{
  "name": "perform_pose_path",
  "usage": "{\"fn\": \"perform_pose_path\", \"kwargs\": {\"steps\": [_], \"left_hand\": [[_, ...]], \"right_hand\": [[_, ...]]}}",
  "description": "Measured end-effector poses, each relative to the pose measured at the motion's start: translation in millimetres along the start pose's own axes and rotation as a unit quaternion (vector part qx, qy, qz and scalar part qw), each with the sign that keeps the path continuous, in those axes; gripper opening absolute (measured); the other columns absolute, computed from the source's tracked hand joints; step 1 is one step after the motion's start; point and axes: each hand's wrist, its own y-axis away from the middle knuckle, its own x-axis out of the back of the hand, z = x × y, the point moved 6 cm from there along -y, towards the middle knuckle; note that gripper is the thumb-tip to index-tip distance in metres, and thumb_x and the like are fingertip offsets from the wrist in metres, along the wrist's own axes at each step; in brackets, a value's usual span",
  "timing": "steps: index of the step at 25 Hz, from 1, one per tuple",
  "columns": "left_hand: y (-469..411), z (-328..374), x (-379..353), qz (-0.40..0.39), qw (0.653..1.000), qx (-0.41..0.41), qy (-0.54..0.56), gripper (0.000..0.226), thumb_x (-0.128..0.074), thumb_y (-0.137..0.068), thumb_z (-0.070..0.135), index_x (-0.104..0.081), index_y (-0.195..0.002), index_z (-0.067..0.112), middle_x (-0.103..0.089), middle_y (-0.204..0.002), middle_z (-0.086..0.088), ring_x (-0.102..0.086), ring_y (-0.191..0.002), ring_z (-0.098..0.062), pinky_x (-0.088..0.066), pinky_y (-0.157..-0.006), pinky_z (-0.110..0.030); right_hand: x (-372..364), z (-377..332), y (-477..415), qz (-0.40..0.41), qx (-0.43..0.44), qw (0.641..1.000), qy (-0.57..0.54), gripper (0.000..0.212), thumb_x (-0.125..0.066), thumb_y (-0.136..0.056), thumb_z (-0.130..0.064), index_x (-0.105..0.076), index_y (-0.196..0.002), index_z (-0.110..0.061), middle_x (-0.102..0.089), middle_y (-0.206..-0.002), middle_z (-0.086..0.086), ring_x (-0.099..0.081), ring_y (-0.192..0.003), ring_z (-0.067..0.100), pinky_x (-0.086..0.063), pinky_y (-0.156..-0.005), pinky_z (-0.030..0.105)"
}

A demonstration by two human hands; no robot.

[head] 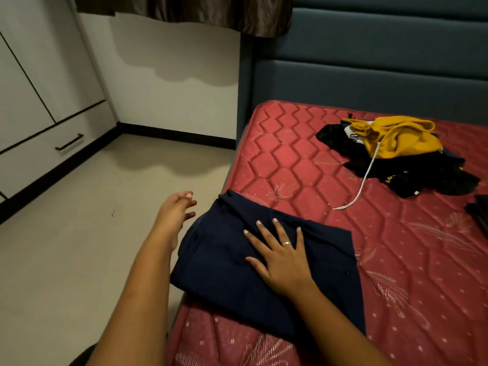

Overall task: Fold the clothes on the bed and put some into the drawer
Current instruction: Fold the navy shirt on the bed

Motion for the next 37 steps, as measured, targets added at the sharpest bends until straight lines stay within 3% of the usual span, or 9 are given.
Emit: {"fn": "perform_pose_path", "kwargs": {"steps": [2, 7, 11, 13, 18, 24, 27, 32, 37], "left_hand": [[12.7, 15.4, 1.4, -0.012, 0.988, -0.070, -0.135, 0.016, -0.055, -0.095, 0.025, -0.061, -0.109, 0.024, -0.064, -0.114, 0.000, -0.059, -0.105, -0.022, -0.047, -0.083, -0.032], [65.4, -10.9, -43.7, -0.036, 0.831, -0.203, -0.517, 0.033, -0.053, -0.093, 0.043, -0.053, -0.124, 0.030, -0.053, -0.128, 0.007, -0.051, -0.119, -0.016, -0.037, -0.099, -0.039], [26.6, -7.8, -27.3, -0.007, 0.912, -0.105, -0.397, 0.026, -0.064, -0.088, 0.033, -0.057, -0.111, 0.022, -0.053, -0.122, -0.004, -0.057, -0.105, -0.022, -0.040, -0.092, -0.033], [17.5, -11.0, -34.5, -0.056, 0.907, -0.095, -0.405, 0.033, -0.072, -0.082, 0.028, -0.057, -0.112, 0.025, -0.061, -0.118, -0.001, -0.060, -0.104, -0.022, -0.045, -0.089, -0.030], [10.6, -12.0, -41.6, -0.061, 0.912, -0.113, -0.389, 0.040, -0.074, -0.079, 0.027, -0.057, -0.115, 0.031, -0.057, -0.116, 0.002, -0.058, -0.107, -0.021, -0.046, -0.088, -0.029], [14.7, -14.1, -53.5, -0.055, 0.986, -0.061, -0.143, 0.024, -0.074, -0.078, 0.001, -0.066, -0.090, 0.021, -0.063, -0.091, 0.011, -0.058, -0.087, -0.006, -0.043, -0.070, -0.013], [5.0, -19.3, -50.0, -0.060, 0.997, 0.003, -0.051, 0.022, -0.073, -0.076, -0.003, -0.068, -0.083, 0.017, -0.068, -0.090, -0.001, -0.064, -0.087, -0.016, -0.053, -0.078, -0.024], [4.0, -32.2, -63.1, -0.124, 0.980, 0.012, -0.153, 0.016, -0.072, -0.084, 0.020, -0.070, -0.098, 0.015, -0.068, -0.102, -0.003, -0.063, -0.096, -0.017, -0.051, -0.085, -0.027], [-4.0, -26.3, -59.5, -0.025, 0.950, -0.048, -0.307, 0.020, -0.065, -0.088, 0.036, -0.070, -0.091, 0.017, -0.067, -0.105, -0.003, -0.062, -0.091, -0.019, -0.049, -0.078, -0.030]], "right_hand": [[3.2, -6.2, -3.5, 0.002, 0.039, 0.999, 0.010, 0.055, -0.022, -0.095, -0.063, -0.039, -0.143, -0.041, -0.036, -0.152, -0.009, -0.029, -0.143, 0.023, -0.012, -0.111, 0.059], [2.9, -31.1, -12.0, -0.025, 0.086, 0.996, -0.005, 0.052, -0.031, -0.094, -0.055, -0.048, -0.139, -0.033, -0.049, -0.144, -0.007, -0.043, -0.136, 0.018, -0.017, -0.112, 0.047], [5.5, -28.1, -16.4, -0.022, 0.088, 0.993, -0.080, 0.056, -0.020, -0.094, -0.057, -0.026, -0.148, -0.042, -0.027, -0.156, -0.011, -0.023, -0.145, 0.012, -0.017, -0.119, 0.044], [10.1, -22.9, -30.0, -0.036, 0.065, 0.985, -0.157, 0.060, -0.011, -0.090, -0.059, -0.013, -0.149, -0.046, -0.013, -0.159, -0.014, -0.012, -0.147, 0.009, -0.009, -0.119, 0.039], [13.7, -2.9, -65.5, -0.026, 0.000, 0.986, -0.167, 0.052, -0.021, -0.099, -0.052, -0.011, -0.150, -0.045, -0.017, -0.159, -0.014, -0.018, -0.146, 0.011, -0.012, -0.118, 0.044], [8.5, 13.1, -72.1, -0.028, -0.032, 0.980, -0.195, 0.052, -0.017, -0.096, -0.056, -0.022, -0.147, -0.048, -0.031, -0.153, -0.012, -0.030, -0.140, 0.014, -0.026, -0.113, 0.043], [8.0, 18.5, -67.2, -0.044, -0.030, 0.988, -0.143, 0.044, -0.025, -0.101, -0.050, -0.021, -0.144, -0.054, -0.032, -0.152, -0.008, -0.033, -0.137, 0.019, -0.026, -0.109, 0.042], [4.5, 9.5, -58.9, 0.000, -0.016, 0.995, -0.103, 0.059, -0.002, -0.086, -0.062, -0.018, -0.143, -0.059, -0.034, -0.150, -0.008, -0.034, -0.134, 0.017, -0.027, -0.107, 0.041], [3.2, 10.1, -55.1, 0.033, -0.012, 0.994, -0.107, 0.059, -0.004, -0.089, -0.059, -0.021, -0.145, -0.053, -0.036, -0.149, -0.010, -0.036, -0.132, 0.015, -0.030, -0.105, 0.038]]}}
